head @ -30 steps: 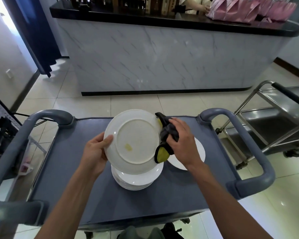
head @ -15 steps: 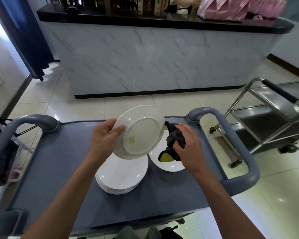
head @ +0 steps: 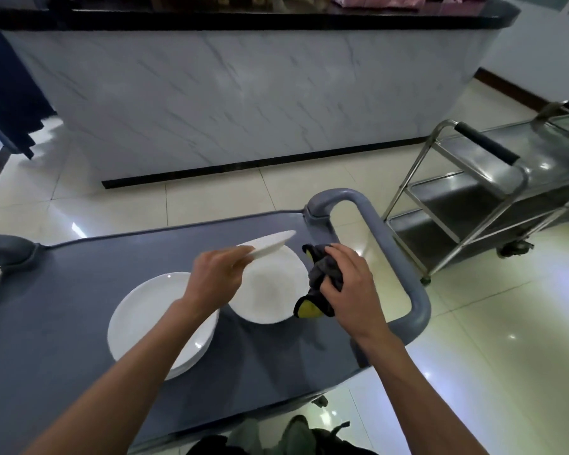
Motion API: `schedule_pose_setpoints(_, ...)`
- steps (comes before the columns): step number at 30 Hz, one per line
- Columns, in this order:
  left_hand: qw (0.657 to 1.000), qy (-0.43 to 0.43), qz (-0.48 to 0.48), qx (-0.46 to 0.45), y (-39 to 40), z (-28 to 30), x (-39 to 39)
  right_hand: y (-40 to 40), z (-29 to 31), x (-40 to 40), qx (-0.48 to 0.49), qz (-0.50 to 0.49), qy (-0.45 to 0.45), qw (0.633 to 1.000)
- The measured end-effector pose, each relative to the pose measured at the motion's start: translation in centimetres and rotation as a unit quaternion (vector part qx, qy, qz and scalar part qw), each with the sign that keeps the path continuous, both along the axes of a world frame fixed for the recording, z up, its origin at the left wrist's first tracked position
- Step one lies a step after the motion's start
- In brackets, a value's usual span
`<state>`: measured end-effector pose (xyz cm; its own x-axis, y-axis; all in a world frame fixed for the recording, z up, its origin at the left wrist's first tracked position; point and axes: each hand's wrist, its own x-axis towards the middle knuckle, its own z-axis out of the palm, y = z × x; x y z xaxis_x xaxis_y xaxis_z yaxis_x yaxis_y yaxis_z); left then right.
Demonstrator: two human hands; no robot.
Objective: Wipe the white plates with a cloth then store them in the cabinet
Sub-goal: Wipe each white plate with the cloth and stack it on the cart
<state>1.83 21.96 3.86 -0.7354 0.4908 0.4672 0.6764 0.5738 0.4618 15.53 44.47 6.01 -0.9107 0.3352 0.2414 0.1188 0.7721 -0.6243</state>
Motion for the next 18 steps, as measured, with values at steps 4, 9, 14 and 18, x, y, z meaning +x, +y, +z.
schedule_pose_setpoints(4, 0.998, 0.049, -0.014, -0.037, 1.6, -1.9, 0.8, 1.5, -0.6, 0.4, -0.007, 0.003, -0.013, 1.0)
schedule_pose_setpoints(9, 0.997, 0.054, -0.015, -0.046, 2.4, -4.7, 1.7, 2.9, -1.5, 0.2, -0.015, 0.018, -0.017, 1.0)
schedule_pose_setpoints(14, 0.996, 0.064, -0.031, -0.056, 2.7, -6.9, 2.9, 3.4, -2.5, -0.4, -0.014, 0.04, -0.03, 0.999)
schedule_pose_setpoints(18, 0.991, 0.04, -0.054, -0.116, 3.1, -8.5, 4.0, 2.9, -3.2, -1.0, -0.017, 0.068, -0.034, 0.997)
